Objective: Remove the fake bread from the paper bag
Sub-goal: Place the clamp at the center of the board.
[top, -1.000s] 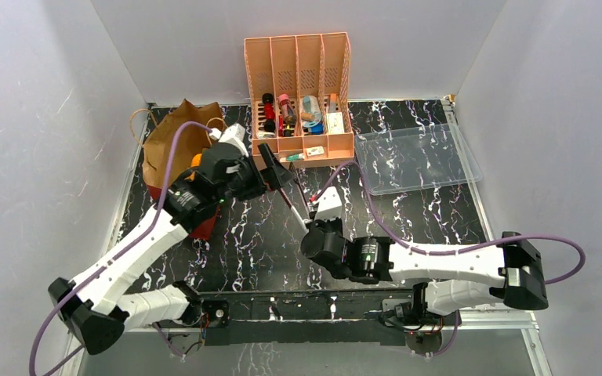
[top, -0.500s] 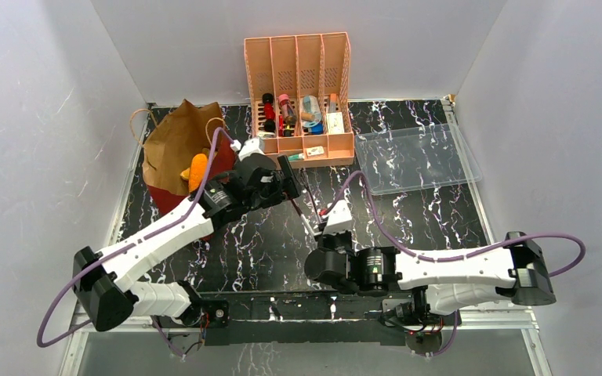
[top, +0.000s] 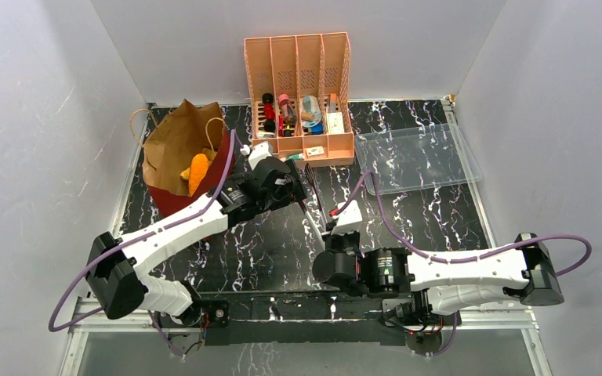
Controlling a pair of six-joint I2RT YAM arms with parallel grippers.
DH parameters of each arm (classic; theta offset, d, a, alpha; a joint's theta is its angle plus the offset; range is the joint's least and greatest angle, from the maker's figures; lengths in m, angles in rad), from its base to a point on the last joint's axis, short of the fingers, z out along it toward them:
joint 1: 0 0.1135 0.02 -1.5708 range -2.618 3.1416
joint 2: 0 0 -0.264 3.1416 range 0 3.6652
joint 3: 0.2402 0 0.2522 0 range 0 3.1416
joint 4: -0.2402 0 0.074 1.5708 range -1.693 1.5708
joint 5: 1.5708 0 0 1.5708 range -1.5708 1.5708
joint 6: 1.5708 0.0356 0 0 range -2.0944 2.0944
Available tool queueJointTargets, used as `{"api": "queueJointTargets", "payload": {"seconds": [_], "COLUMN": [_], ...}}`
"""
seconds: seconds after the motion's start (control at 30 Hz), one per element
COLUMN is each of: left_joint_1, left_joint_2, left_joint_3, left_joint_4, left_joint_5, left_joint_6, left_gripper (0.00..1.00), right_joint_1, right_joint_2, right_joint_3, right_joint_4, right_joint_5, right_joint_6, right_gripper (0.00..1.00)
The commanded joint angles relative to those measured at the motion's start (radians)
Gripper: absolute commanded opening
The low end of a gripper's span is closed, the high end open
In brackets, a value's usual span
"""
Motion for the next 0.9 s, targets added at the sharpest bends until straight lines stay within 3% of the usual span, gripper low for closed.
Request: {"api": "queueJointTargets", "payload": {"seconds": [0.0,0.1,0.43,0.67,0.7,0.87], "left_joint_1": [-0.003,-0.004,-0.004,-0.004,-0.003,-0.007], "left_joint_2": [0.005,0.011,0.007,0.015,0.026,0.054], "left_joint_3": [-0.011,-0.015,-0.054,-0.073,-0.075,-0.102], "left_joint_4": [0.029,0.032,0.065,0.096,0.1,0.132], "left_joint_5": [-0.028,-0.027,-0.026,-0.014,-0.009,0.006], "left_joint_6": [-0.008,-0.005,-0.006,-0.016,-0.017,-0.026], "left_gripper": [0.85,0.82,0.56,0.04,0.0,0.0], "right_joint_1": [0.018,0.025,0.039,0.047,0.047,0.047], "right_joint_2": [-0.034,-0.031,0.025,0.064,0.066,0.079], "right_joint_3": [0.003,0.003,0.001,-0.02,-0.026,-0.059], "right_joint_4": [0.009,0.002,-0.032,-0.076,-0.076,-0.069], "right_joint_5": [0.076,0.084,0.102,0.107,0.106,0.099], "right_joint_6": [0.02,0.027,0.08,0.182,0.194,0.267], "right_gripper": [0.0,0.0,0.0,0.0,0.0,0.0]}}
